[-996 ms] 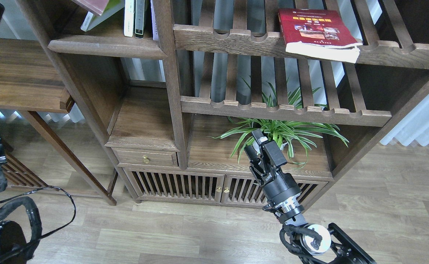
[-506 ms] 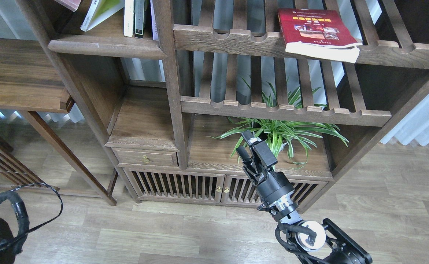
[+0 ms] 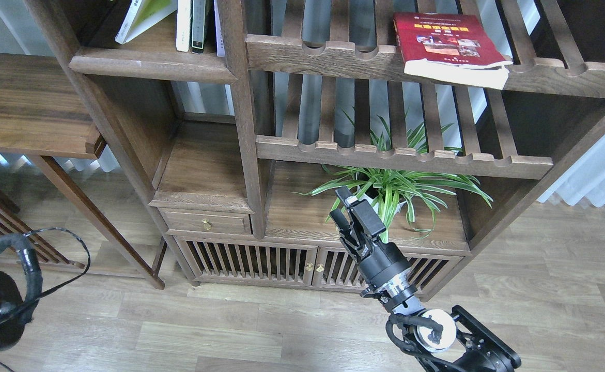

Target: Organize books on shelf

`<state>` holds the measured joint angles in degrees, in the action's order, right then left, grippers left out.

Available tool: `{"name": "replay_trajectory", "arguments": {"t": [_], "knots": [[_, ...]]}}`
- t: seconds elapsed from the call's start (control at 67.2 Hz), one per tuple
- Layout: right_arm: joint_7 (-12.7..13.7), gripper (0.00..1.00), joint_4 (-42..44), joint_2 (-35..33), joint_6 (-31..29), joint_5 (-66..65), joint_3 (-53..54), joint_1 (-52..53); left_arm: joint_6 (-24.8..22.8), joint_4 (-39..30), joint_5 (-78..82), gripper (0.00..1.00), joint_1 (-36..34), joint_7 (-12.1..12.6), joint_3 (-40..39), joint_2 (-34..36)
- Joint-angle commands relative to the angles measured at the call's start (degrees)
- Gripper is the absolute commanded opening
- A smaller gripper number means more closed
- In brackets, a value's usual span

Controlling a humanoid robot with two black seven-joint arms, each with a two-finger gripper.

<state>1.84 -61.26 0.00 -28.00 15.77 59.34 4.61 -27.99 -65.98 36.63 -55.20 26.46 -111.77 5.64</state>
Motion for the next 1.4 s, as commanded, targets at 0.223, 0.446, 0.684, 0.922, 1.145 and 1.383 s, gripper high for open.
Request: {"name": "replay_trajectory", "arguments": {"t": [0.223,0.446,0.684,0.922,1.145,1.383], "knots": [[-0.1,0.98,0.0,0.0,0.0,0.0,0.1,-0.4,0.0,3.0,7.1,0.0,-3.0,-3.6,0.8,1.6],[-0.1,0.98,0.4,0.0,0.0,0.1,-0.2,-0.5,0.0,6.7,8.1,0.0,-4.6,-7.0,7.1,9.2],[-0.1,0.98,0.7,0.0,0.0,-0.1,-3.4,0.1,0.0,9.6,12.2,0.0,-4.8,-10.8,9.5,9.7],[-0.1,0.98,0.4,0.0,0.0,0.0,-3.4,2.3,0.0,15.3,17.3,0.0,-8.2,-16.6,14.6,9.8],[-0.1,0.98,0.2,0.0,0.0,0.1,-3.5,2.7,0.0,17.8,18.3,0.0,-9.7,-21.6,21.9,9.9],[-0.1,0.98,0.2,0.0,0.0,0.0,-3.3,2.2,0.0,23.2,20.2,0.0,-13.3,-28.5,29.4,11.0]]}}
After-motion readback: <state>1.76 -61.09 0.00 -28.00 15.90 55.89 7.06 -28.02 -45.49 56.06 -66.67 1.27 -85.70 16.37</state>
